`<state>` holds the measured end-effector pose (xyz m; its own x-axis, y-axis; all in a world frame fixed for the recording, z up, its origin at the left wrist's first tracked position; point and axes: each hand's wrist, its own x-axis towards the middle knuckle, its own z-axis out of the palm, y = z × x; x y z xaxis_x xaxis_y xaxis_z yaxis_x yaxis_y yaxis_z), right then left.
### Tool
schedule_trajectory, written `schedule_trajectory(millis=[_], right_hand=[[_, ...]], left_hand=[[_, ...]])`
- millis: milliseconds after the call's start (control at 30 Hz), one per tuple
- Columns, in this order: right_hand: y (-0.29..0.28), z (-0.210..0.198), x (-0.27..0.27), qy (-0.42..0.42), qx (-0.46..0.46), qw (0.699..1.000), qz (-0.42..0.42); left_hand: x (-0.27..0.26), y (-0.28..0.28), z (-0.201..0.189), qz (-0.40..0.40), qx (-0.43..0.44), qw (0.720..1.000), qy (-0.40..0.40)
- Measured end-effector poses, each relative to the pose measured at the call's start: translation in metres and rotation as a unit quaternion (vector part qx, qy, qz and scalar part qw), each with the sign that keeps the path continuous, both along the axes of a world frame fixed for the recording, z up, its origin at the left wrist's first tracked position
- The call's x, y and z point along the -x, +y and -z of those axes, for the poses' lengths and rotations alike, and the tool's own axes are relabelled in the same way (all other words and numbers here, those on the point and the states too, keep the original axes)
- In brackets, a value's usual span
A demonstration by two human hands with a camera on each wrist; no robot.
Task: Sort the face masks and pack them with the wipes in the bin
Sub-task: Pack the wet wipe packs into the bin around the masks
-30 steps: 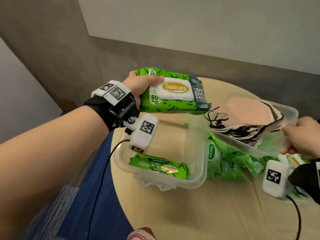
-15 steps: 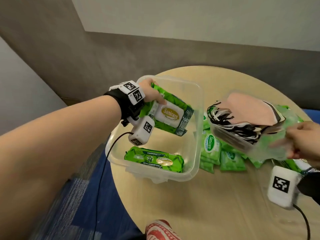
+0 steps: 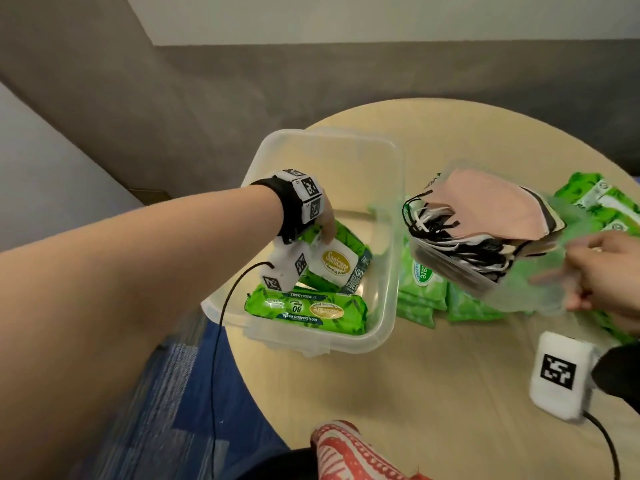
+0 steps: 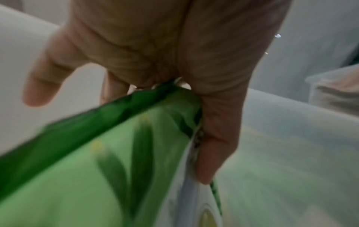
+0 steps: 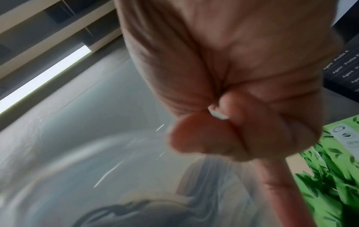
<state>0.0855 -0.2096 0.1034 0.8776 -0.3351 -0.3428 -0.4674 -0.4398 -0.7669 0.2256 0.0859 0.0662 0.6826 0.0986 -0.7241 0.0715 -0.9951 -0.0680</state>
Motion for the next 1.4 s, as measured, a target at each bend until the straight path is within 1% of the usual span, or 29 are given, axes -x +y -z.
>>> schedule_trajectory(millis=[67, 100, 133, 200, 267, 333, 400, 467, 500, 567, 600, 667, 700, 767, 867, 933, 967, 1033, 1067, 1100, 1167, 1233, 1267, 1333, 1400], right_hand=[[0.004, 0.001, 0.002, -0.008, -0.006, 1.000, -0.003], [0.005, 0.003, 0.003, -0.012, -0.008, 1.000, -0.001], [0.006, 0.001, 0.004, -0.011, -0.014, 1.000, 0.003], [0.008, 0.000, 0.006, -0.010, -0.026, 1.000, 0.007], [0.011, -0.002, 0.007, -0.007, -0.034, 0.999, 0.004], [0.015, -0.004, 0.008, -0.004, -0.039, 0.999, -0.005], [0.017, -0.007, 0.008, -0.006, -0.041, 0.999, -0.003], [0.018, -0.009, 0.009, -0.009, -0.045, 0.999, 0.001], [0.018, -0.009, 0.009, -0.010, -0.046, 0.999, 0.001], [0.017, -0.007, 0.010, -0.011, -0.047, 0.999, 0.005], [0.017, -0.006, 0.010, -0.011, -0.048, 0.999, 0.009], [0.017, -0.003, 0.011, -0.010, -0.046, 0.999, 0.013], [0.018, -0.003, 0.012, -0.010, -0.045, 0.999, 0.012], [0.019, -0.003, 0.013, -0.011, -0.043, 0.999, 0.012], [0.021, -0.006, 0.015, -0.008, -0.043, 0.999, 0.008], [0.021, -0.008, 0.017, -0.006, -0.044, 0.999, 0.007], [0.021, -0.008, 0.019, -0.005, -0.045, 0.999, 0.006], [0.021, -0.007, 0.021, -0.006, -0.045, 0.999, 0.004], [0.020, -0.006, 0.021, -0.007, -0.046, 0.999, 0.003], [0.019, -0.005, 0.021, -0.006, -0.048, 0.999, 0.002], [0.018, -0.003, 0.021, 0.000, -0.050, 0.999, -0.001], [0.017, -0.002, 0.020, 0.005, -0.048, 0.999, -0.004], [0.016, -0.001, 0.020, 0.006, -0.046, 0.999, -0.005], [0.015, 0.000, 0.019, 0.009, -0.046, 0.999, -0.002], [0.014, 0.000, 0.018, 0.012, -0.053, 0.999, 0.002]], left_hand=[[-0.005, 0.003, 0.001, 0.055, -0.017, 0.998, 0.008], [-0.005, 0.003, 0.001, 0.107, -0.034, 0.994, 0.014], [-0.007, 0.001, 0.005, 0.143, -0.040, 0.989, 0.026], [-0.001, -0.006, 0.013, 0.215, -0.091, 0.971, 0.057], [0.011, -0.015, 0.017, 0.271, -0.133, 0.952, 0.044], [0.012, -0.018, 0.025, 0.313, -0.148, 0.938, 0.024], [0.009, -0.015, 0.023, 0.301, -0.147, 0.942, 0.037], [0.003, -0.004, 0.028, 0.294, -0.136, 0.946, 0.019], [0.002, 0.002, 0.029, 0.293, -0.130, 0.947, -0.017], [0.005, 0.011, 0.029, 0.229, -0.096, 0.964, -0.090], [0.009, 0.014, 0.028, 0.201, -0.078, 0.970, -0.112], [0.015, 0.018, 0.029, 0.180, -0.037, 0.975, -0.127], [0.018, 0.020, 0.034, 0.165, -0.012, 0.979, -0.120], [0.019, 0.019, 0.047, 0.162, -0.002, 0.983, -0.082], [0.017, 0.006, 0.054, 0.227, -0.046, 0.972, -0.029], [0.016, 0.000, 0.063, 0.253, -0.082, 0.964, 0.002], [0.011, -0.002, 0.072, 0.263, -0.092, 0.960, 0.008], [-0.005, -0.006, 0.107, 0.274, -0.084, 0.957, 0.043], [-0.011, -0.008, 0.116, 0.284, -0.082, 0.954, 0.046], [-0.011, -0.010, 0.108, 0.289, -0.089, 0.952, 0.050], [0.007, -0.016, 0.055, 0.289, -0.089, 0.951, 0.059], [0.012, -0.019, 0.024, 0.298, -0.062, 0.950, 0.076], [0.011, -0.019, 0.018, 0.302, -0.041, 0.948, 0.091], [0.011, -0.019, 0.018, 0.307, -0.010, 0.944, 0.118], [0.018, -0.020, 0.024, 0.318, -0.009, 0.940, 0.125]])
